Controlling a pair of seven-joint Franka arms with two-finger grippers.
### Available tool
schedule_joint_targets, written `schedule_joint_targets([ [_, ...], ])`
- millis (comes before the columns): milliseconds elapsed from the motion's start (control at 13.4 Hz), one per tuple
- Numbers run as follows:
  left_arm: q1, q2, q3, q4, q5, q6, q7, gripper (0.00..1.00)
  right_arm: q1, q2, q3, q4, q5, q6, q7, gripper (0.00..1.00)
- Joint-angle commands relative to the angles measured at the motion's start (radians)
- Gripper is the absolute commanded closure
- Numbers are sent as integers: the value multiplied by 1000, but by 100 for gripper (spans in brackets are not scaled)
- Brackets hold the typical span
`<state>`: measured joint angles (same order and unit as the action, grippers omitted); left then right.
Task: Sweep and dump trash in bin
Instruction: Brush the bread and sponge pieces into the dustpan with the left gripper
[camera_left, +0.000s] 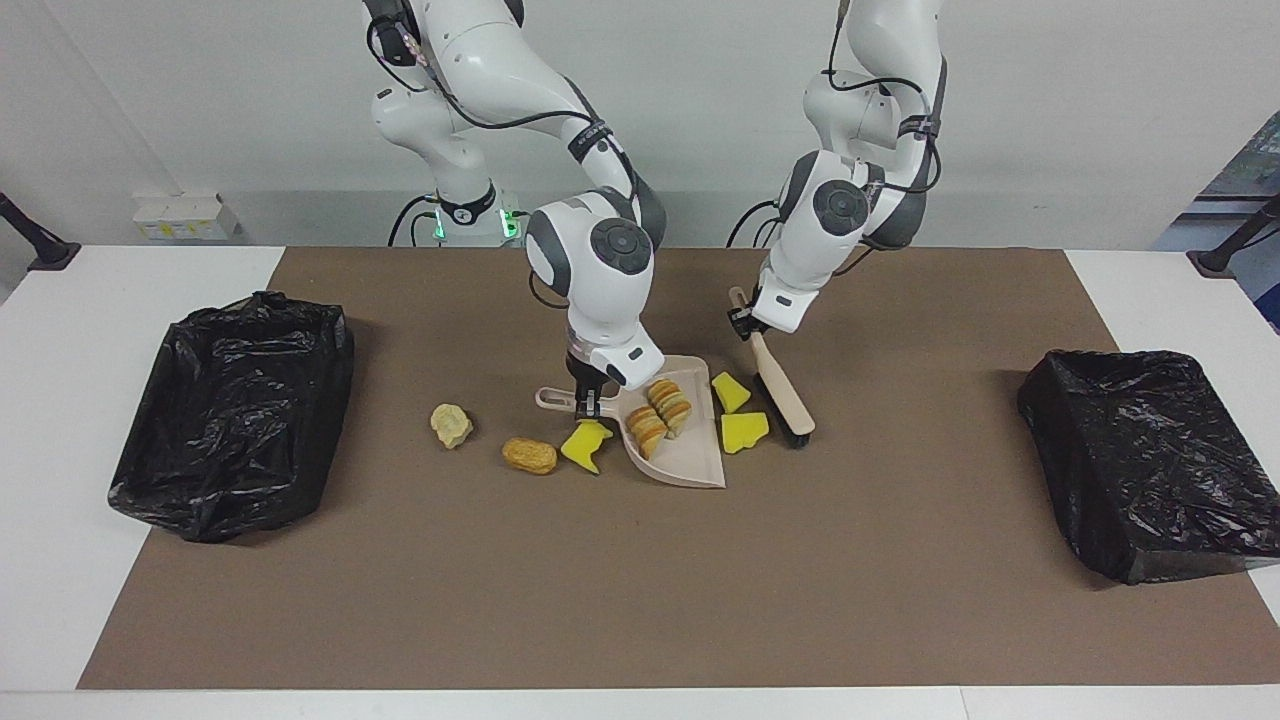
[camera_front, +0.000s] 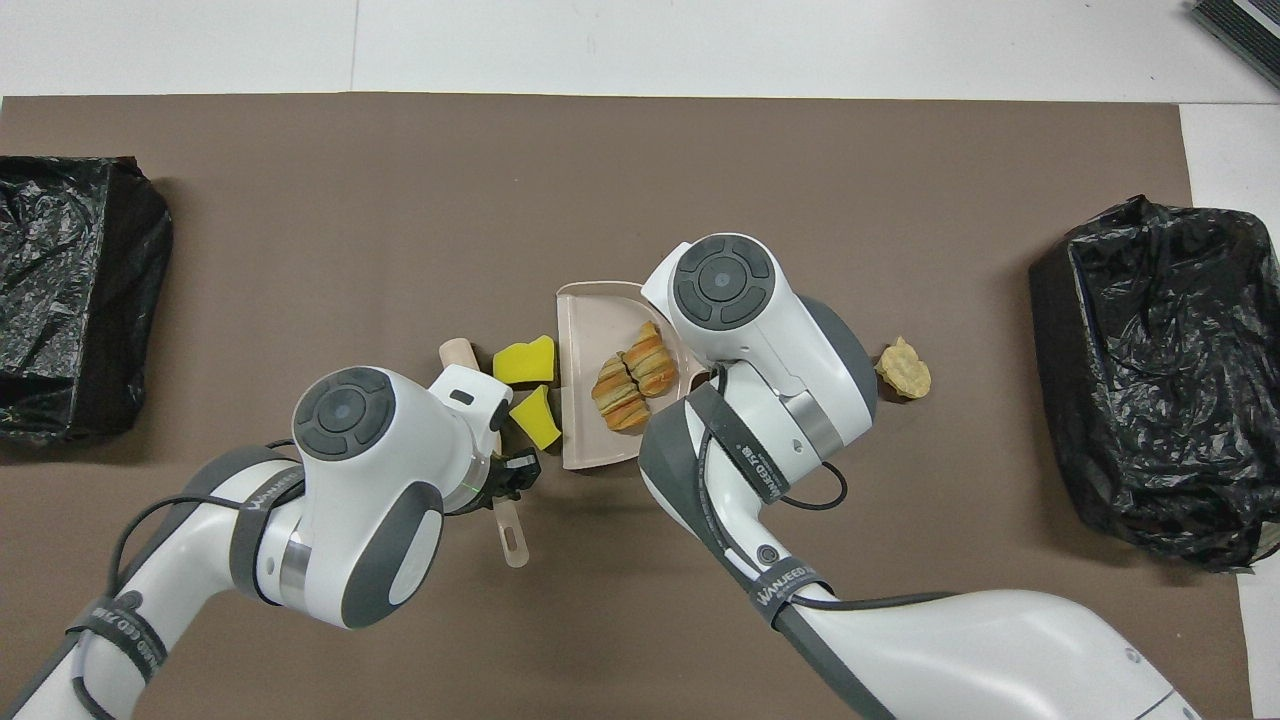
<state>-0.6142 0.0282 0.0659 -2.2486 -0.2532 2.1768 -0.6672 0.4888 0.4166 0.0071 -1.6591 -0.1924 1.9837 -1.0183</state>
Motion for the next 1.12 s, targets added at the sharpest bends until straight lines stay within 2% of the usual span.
schedule_joint_targets([
  [0, -38, 22, 2, 18, 6, 64, 6, 100, -15, -5, 8, -21, -19, 27, -3, 100],
  [223, -82, 79, -8, 66, 0, 69, 9, 100, -15, -6, 8, -21, -19, 30, -2, 100],
  [446, -104, 101, -21, 144, -1, 58, 6, 100, -15, -5, 8, -21, -19, 29, -2, 100],
  [818, -186, 101, -44, 159, -3, 61, -28, 100, -32, -7, 10, -28, -13, 29, -5, 100],
  [1041, -194, 79, -60, 194, -8, 19, -83, 100, -30, -10, 10, -31, -13, 21, -5, 100],
])
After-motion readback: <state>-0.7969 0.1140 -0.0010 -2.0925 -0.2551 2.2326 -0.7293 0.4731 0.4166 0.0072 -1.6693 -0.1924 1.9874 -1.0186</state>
